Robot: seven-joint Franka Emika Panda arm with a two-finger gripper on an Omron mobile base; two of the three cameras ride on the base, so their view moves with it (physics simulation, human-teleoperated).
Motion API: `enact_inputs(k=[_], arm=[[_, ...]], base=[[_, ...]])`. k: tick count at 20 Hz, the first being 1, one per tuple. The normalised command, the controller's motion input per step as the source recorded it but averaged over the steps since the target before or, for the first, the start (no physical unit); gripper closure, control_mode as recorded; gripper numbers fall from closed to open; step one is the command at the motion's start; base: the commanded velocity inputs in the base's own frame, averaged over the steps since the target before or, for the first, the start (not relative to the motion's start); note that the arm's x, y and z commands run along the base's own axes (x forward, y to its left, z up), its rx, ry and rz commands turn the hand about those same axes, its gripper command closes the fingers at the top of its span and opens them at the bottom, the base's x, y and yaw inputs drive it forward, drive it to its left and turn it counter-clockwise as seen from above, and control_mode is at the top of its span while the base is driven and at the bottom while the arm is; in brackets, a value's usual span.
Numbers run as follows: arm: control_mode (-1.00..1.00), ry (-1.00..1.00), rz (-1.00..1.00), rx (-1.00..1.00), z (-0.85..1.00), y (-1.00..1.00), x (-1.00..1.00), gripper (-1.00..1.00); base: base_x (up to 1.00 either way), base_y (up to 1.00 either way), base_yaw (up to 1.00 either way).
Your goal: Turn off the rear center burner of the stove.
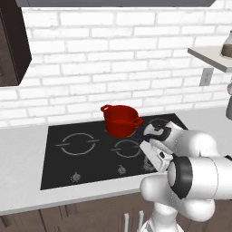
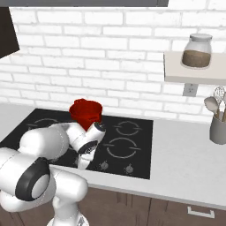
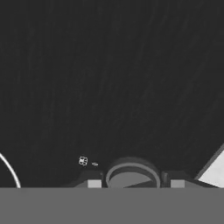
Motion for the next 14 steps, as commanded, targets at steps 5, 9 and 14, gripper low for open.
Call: enact_inputs(k=[5,9,14], arm=[[-1.0,0.31,-0.76,0.04,0.0,0.11,0.26,1.0],[-1.0,0.33,-0.79,0.03,0.0,0.13,0.16,1.0],[-1.0,0.29,-0.85,0.0,0.0,0.19,0.1,1.0]], base=[[0.0,0.0,0.0],[0.0,0.0,0.0],[0.0,0.0,0.0]])
